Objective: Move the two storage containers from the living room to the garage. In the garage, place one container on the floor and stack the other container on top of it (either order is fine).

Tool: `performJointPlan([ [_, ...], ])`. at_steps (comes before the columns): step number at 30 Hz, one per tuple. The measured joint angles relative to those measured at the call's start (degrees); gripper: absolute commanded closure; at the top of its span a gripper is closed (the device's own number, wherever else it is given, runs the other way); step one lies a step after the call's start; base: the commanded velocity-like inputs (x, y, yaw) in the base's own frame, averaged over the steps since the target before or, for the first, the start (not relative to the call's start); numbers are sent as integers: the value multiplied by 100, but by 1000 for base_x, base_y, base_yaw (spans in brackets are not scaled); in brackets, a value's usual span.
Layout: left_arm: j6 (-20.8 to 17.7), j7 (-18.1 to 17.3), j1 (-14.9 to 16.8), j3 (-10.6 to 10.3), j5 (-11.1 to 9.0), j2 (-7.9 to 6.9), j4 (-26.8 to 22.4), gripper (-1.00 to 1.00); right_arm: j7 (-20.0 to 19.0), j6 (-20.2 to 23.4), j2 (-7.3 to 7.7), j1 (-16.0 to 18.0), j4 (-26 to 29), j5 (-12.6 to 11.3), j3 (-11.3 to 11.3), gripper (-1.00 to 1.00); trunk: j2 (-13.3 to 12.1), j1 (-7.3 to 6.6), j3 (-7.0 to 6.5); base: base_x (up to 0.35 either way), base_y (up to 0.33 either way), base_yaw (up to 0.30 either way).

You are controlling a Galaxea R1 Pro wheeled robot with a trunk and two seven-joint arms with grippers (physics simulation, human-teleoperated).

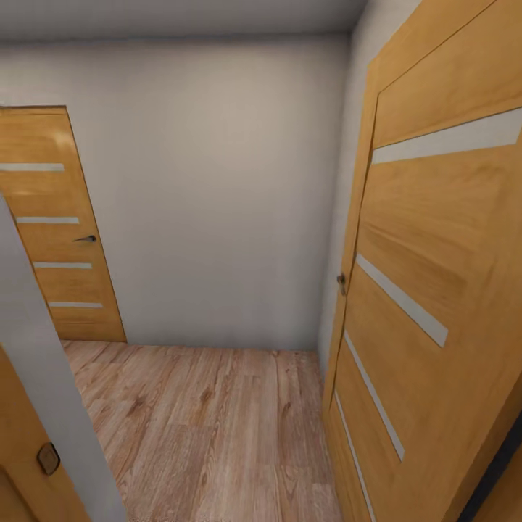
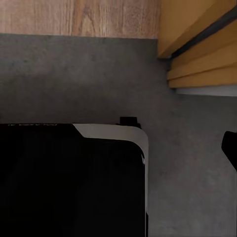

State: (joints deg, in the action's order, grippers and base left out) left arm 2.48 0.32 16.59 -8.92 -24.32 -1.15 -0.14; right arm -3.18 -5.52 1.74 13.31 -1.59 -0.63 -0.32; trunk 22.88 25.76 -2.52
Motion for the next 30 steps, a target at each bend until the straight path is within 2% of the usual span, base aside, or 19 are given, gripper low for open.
performJointPlan([
  [5, 0, 0, 0, 0, 0, 0, 0, -100, 5, -7, -4, 0, 0, -7, -6, -100, 0, 0, 0, 0, 0, 196],
  [11, -20, 0, 1, 1, 6, 0, 1, -100, 6, -26, 6, -1, 0, -22, -15, -100, 1, -1, 0, 39, 0, 28],
  [30, -70, -3, 1, 0, 36, -8, 1, -100, 6, -15, 36, -1, 0, -24, -14, -100, 1, -3, 0, 304, 0, 1],
])
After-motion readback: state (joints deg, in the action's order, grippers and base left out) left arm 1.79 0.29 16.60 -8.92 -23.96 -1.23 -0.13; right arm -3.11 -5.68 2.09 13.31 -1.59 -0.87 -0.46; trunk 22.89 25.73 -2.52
